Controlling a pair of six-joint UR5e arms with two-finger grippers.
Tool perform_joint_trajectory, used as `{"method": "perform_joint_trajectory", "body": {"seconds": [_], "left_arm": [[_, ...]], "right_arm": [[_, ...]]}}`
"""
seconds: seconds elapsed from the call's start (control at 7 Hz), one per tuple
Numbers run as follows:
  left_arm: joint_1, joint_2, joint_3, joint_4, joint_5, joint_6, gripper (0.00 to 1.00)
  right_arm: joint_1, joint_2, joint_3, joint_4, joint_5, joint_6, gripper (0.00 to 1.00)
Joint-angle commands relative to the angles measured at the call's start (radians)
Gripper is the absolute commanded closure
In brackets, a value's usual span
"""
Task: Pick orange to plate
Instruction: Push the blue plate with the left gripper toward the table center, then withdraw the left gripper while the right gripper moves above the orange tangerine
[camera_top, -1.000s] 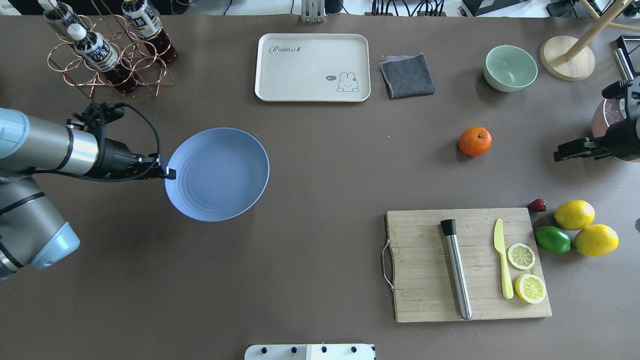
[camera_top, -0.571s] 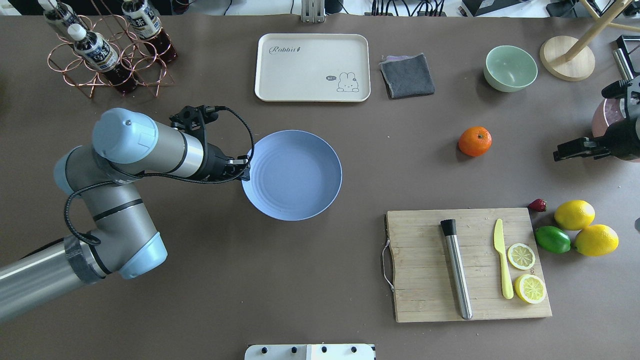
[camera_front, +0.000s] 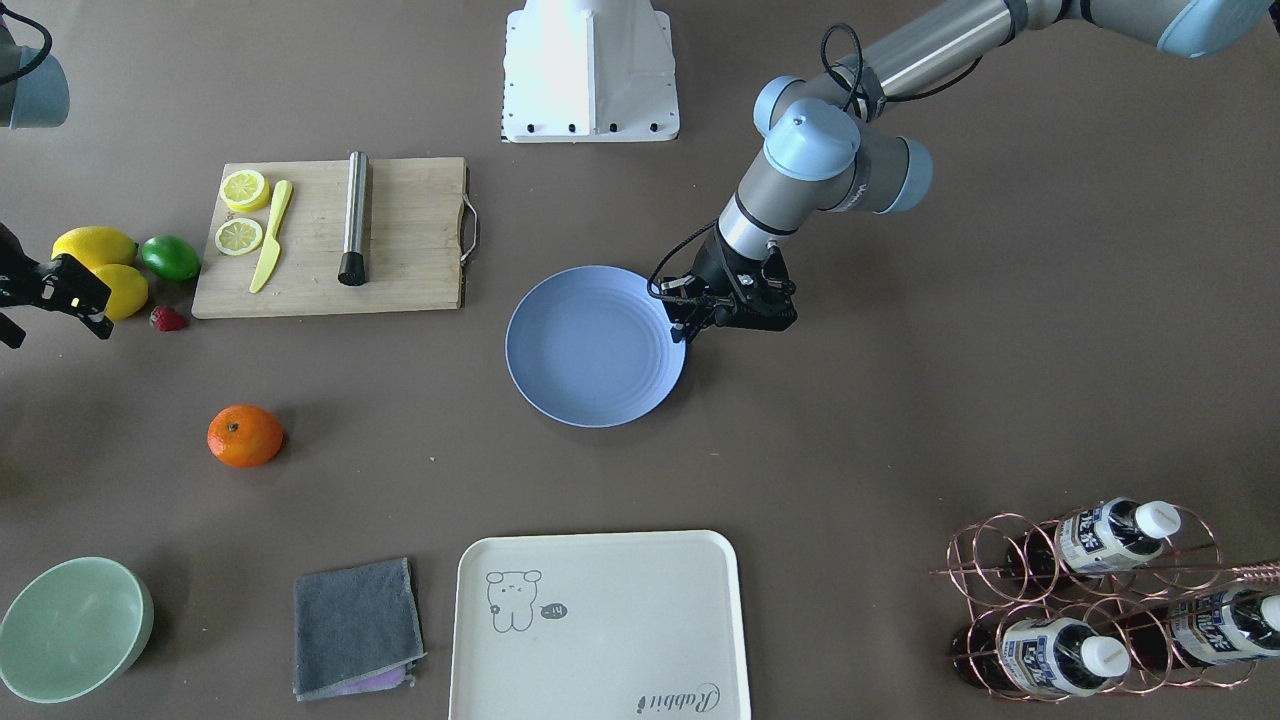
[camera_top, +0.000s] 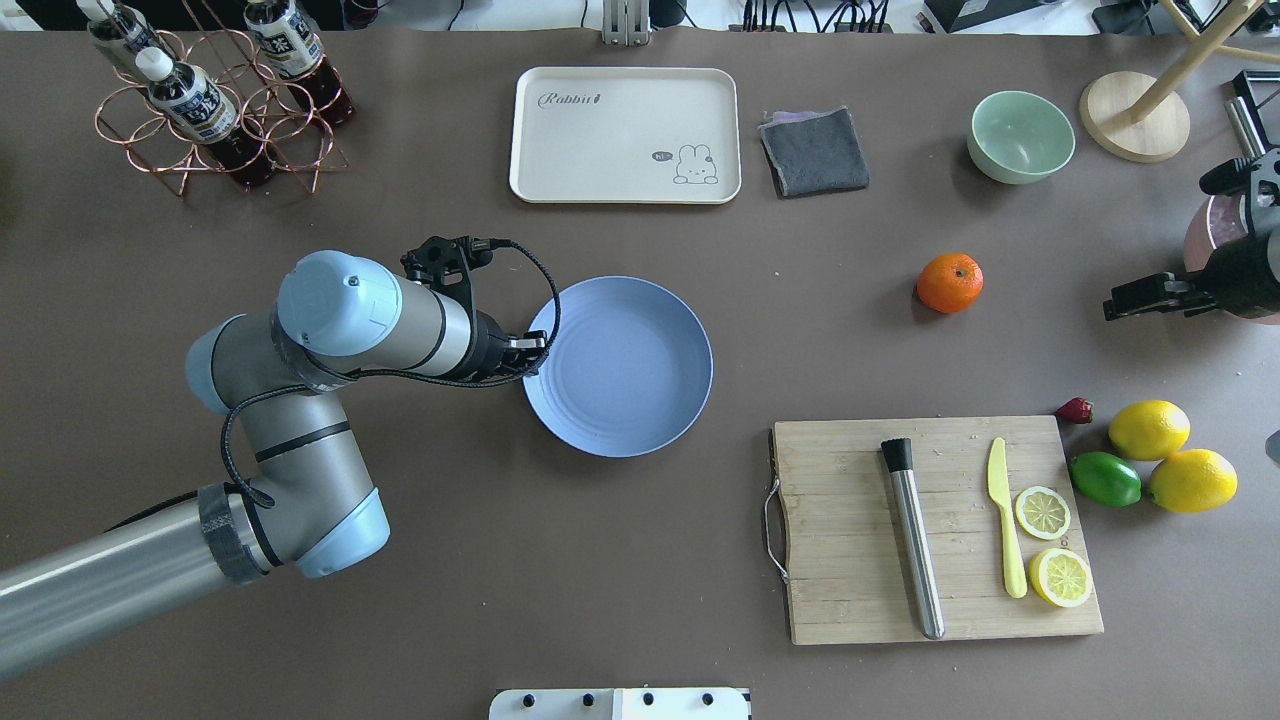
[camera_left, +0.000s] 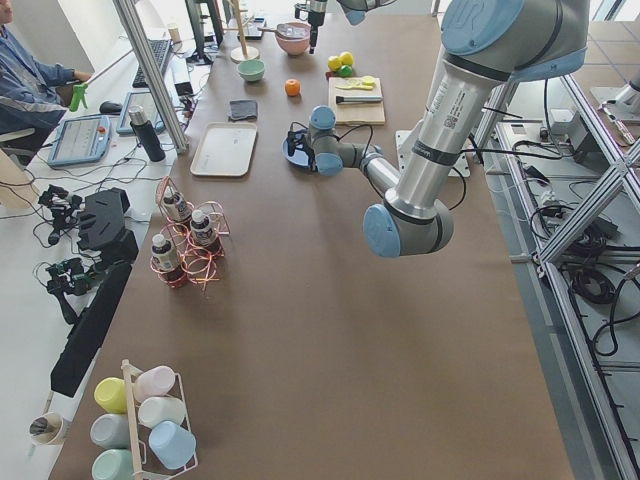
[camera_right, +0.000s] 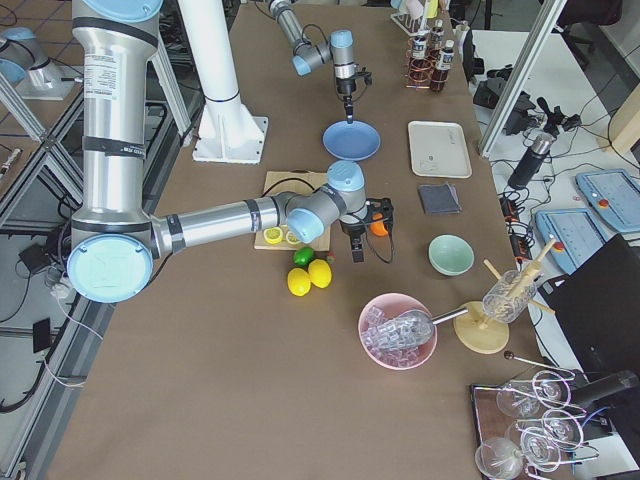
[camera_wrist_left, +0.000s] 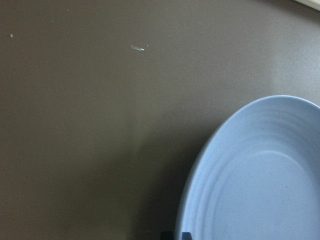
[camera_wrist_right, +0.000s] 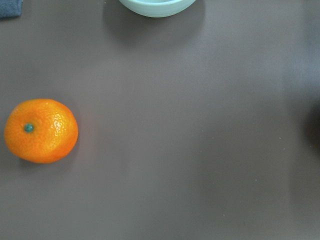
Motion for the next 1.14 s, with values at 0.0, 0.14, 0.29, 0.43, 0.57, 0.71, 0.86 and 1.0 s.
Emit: {"method": "perform_joint_trajectory", "body": {"seconds": [0.0,0.14,0.29,0.43,0.57,0.71,0.86,1.0], "left_arm": [[-0.127,0.054,-0.061,0.027,-0.118,0.066,0.02],[-0.259,0.095,-0.084,0.069,-0.239,0.173,0.02],[-0.336,0.179,-0.128,0.132,-0.286,0.329,0.02],[-0.433,0.271,-0.192,0.248,-0.303,0.503,0.02],[-0.537,0.365,-0.252,0.359,-0.32,0.71,0.02],[-0.703,0.417,-0.236,0.44,-0.405,1.015,0.02],[-0.86,0.433,-0.19,0.584,-0.502,1.311,0.02],[-0.934,0.438,-0.155,0.693,-0.487,1.497,0.02]], "right_arm": [[-0.002,0.058,-0.008,-0.032,0.004,0.002,0.02],[-0.003,0.15,-0.007,-0.163,-0.002,0.002,0.01],[-0.029,0.237,-0.01,-0.29,-0.031,0.002,0.01],[-0.069,0.314,-0.039,-0.37,-0.076,0.002,0.01],[-0.087,0.361,-0.08,-0.377,-0.078,0.01,0.01],[-0.104,0.381,-0.097,-0.368,-0.078,0.043,0.01],[-0.112,0.404,-0.12,-0.367,-0.078,0.047,0.01],[-0.117,0.409,-0.134,-0.367,-0.078,0.045,0.01]]}}
